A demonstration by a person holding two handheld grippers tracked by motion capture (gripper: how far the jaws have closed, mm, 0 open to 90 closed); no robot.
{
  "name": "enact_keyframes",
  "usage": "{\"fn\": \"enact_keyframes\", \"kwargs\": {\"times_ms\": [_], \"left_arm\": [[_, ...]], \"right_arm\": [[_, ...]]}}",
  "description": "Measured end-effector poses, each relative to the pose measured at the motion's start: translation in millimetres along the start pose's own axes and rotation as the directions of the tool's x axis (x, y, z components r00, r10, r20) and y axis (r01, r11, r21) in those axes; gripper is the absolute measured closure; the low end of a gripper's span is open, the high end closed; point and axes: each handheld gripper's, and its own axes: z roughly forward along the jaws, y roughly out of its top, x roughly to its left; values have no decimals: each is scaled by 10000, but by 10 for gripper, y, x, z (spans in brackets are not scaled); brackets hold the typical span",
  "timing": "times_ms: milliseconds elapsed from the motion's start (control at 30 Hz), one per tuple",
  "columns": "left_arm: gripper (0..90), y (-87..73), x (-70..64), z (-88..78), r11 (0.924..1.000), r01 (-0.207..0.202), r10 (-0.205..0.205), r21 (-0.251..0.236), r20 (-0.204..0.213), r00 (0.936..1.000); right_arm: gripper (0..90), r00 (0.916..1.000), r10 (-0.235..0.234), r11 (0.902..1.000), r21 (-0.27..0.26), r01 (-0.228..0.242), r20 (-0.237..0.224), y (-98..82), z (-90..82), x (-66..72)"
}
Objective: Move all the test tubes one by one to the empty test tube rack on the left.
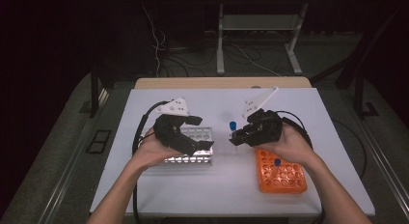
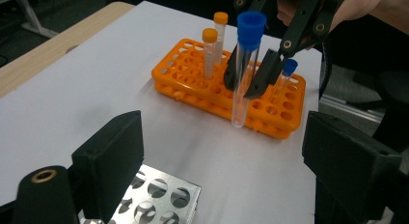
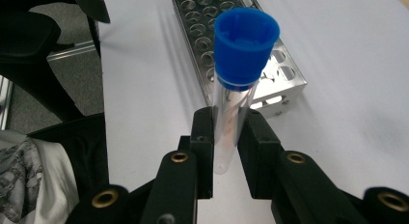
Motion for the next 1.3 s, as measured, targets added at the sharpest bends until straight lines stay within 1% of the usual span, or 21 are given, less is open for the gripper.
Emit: {"fn": "enact_keyframes", "kwargs": {"times_ms": [167, 333, 467, 633, 700, 767, 800, 900, 933, 967, 1133, 1167, 1233, 1300], "left_arm": [[202, 115, 44, 51, 9984, -276, 262, 487, 297, 9992], [292, 192, 70, 105, 9946, -573, 535, 867, 460, 9975], [377, 221, 80, 125, 9913, -794, 734, 1051, 595, 9955], [515, 223, 99, 152, 9870, -914, 831, 1321, 673, 9943], [523, 224, 112, 164, 9862, -913, 823, 1379, 698, 9942], [540, 230, 133, 179, 9827, -990, 892, 1563, 683, 9937], [563, 233, 141, 186, 9820, -972, 865, 1623, 717, 9937], [623, 258, 162, 193, 9783, -1059, 909, 1779, 903, 9918], [632, 268, 167, 195, 9780, -1092, 930, 1777, 968, 9909], [638, 277, 165, 200, 9787, -1032, 864, 1774, 1002, 9912], [726, 320, 176, 235, 9716, -1165, 915, 2060, 1269, 9877], [732, 328, 177, 239, 9703, -1184, 932, 2111, 1257, 9877], [740, 341, 181, 247, 9700, -1144, 880, 2144, 1290, 9877], [745, 358, 189, 248, 9686, -1147, 881, 2205, 1270, 9880]], "right_arm": [[762, 9998, -135, 9999, 31, 135, -116, 64, 99, -3], [761, 9996, -193, 9998, -6, 193, -192, 109, 193, -12], [762, 9992, -249, 9997, -54, 247, -303, 137, 261, -13], [761, 9987, -311, 9995, -71, 309, -400, 163, 330, -5], [761, 9986, -362, 9993, -107, 358, -397, 173, 350, -3], [761, 9983, -413, 9991, -124, 408, -406, 183, 369, 5], [762, 9982, -442, 9990, -126, 437, -408, 187, 378, 6], [762, 9980, -456, 9989, -136, 451, -433, 196, 400, 14], [761, 9979, -484, 9987, -148, 478, -441, 199, 407, 13], [761, 9978, -491, 9987, -167, 484, -450, 201, 413, 15], [761, 9975, -545, 9983, -248, 534, -458, 212, 444, 18], [761, 9975, -568, 9981, -264, 557, -431, 211, 448, 20], [757, 9978, -534, 9983, -255, 524, -400, 211, 449, 15], [746, 9983, -424, 9988, -265, 413, -399, 209, 441, 9]]}}
